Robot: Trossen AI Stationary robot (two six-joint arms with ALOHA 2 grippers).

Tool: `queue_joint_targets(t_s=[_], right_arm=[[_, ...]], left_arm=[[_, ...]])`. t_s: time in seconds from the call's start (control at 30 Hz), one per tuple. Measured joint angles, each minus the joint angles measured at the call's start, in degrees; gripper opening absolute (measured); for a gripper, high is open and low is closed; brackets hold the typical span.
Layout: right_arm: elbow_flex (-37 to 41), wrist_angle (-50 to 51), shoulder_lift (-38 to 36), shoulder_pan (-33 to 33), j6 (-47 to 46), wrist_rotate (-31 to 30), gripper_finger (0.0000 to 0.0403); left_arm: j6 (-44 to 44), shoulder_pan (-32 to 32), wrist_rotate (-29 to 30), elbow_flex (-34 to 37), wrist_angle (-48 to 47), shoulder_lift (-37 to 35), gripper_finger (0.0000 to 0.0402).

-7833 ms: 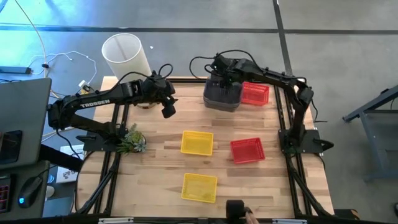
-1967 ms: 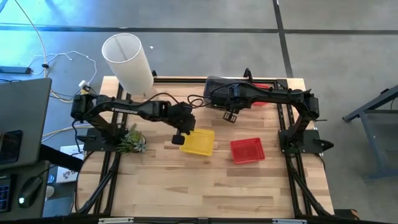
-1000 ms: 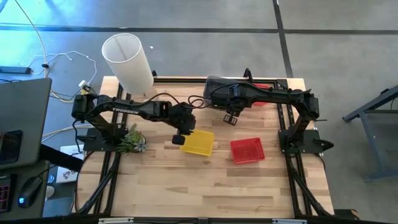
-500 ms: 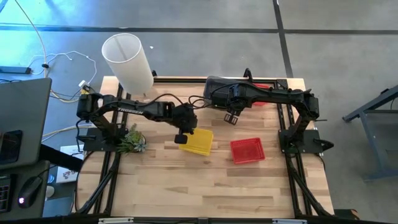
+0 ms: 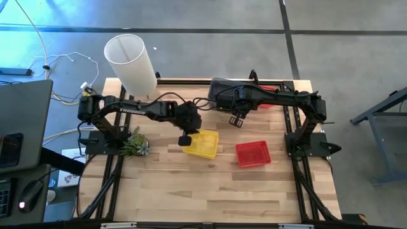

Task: Stack baskets by color
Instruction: Stack the bottom yellow bin on the stacked yellow bin

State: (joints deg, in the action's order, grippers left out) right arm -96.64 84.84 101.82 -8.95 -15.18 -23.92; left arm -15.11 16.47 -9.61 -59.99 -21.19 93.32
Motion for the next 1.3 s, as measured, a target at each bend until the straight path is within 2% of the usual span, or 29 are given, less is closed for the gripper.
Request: queue_joint_targets(t_s=[0.23,0.77,0.87,1.03,1.17,1.3], right_arm=[[0.0,0.0,0.0,0.0,0.0,0.1,0.0138],[0.0,0.1,0.0,0.0,-0.4,0.3,0.0138],[0.0,0.3,0.0,0.0,-0.4,0.5,0.0138],[0.0,0.4,0.0,0.0,-0.6,0.5,0.0138],[0.0,0.5,0.0,0.0,-1.3,0.5,0.0138],[0.0,0.7,0.0,0.0,-1.3,0.5,0.0138]], left_arm=[[-0.6,0.0,1.4,0.0,0.0,0.0,0.0008],[0.0,0.0,1.2,0.0,-0.5,0.0,0.0068],[0.0,0.0,0.4,0.0,-1.3,0.0,0.0063],[0.1,0.2,-5.5,0.0,-2.4,0.0,0.0028],[0.2,0.3,-5.4,0.0,-2.4,0.0,0.0004],[2.5,0.4,-5.4,0.0,-2.5,0.0,0.0004]])
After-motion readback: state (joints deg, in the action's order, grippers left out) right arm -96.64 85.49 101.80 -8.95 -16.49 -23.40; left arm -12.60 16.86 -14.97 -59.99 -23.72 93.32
